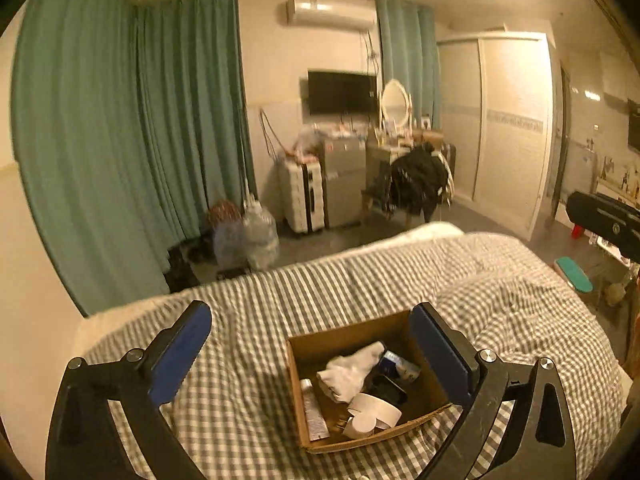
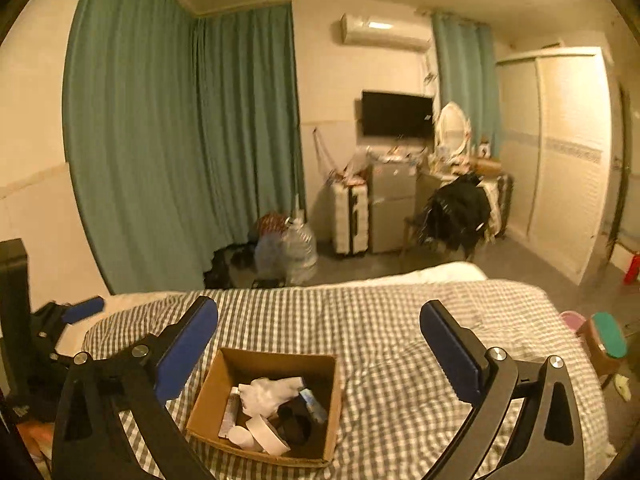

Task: Organize objects
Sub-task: 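Lift both tools away from the box, then grasp the white bear bottle with the left gripper while right grasps the white case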

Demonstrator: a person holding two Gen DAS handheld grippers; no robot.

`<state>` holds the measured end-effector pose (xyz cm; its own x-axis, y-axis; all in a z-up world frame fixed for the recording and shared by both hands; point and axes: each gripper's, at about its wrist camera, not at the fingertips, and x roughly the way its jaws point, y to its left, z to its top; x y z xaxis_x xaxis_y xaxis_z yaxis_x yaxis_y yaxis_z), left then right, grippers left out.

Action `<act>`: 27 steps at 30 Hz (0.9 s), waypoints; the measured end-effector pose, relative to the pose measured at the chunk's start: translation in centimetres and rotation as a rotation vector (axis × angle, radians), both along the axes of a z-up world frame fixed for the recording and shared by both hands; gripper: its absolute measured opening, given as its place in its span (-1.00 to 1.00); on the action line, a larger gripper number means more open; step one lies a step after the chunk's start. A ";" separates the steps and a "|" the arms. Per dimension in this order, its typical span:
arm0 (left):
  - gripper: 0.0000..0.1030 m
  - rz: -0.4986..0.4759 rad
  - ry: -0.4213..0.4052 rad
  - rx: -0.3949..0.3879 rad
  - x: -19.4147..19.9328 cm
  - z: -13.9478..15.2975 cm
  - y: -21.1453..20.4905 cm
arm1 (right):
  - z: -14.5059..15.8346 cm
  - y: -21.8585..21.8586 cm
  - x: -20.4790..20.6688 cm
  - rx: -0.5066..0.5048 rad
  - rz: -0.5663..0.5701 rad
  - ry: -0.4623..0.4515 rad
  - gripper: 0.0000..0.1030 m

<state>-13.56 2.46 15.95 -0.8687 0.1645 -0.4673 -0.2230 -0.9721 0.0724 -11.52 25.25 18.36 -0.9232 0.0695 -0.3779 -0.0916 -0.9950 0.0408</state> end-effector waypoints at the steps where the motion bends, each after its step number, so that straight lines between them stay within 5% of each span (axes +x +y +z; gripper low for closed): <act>1: 1.00 0.000 0.016 0.003 0.9 0.7 -0.2 | 0.8 -0.1 1.1 0.010 -0.004 0.008 0.98; 7: 1.00 0.015 0.097 0.002 7.0 3.5 -2.3 | 3.7 -1.6 7.5 0.083 -0.021 0.048 0.98; 14: 1.00 0.028 0.091 0.019 12.0 1.4 -4.4 | 2.9 -4.0 13.5 0.117 0.020 0.038 0.99; 19: 1.00 0.075 0.044 0.006 13.9 -3.5 -5.2 | -1.9 -5.2 15.2 0.110 0.050 -0.035 0.99; 27: 1.00 0.134 -0.151 0.033 13.1 -14.9 -5.1 | -13.3 -5.9 13.5 0.051 0.069 -0.221 0.99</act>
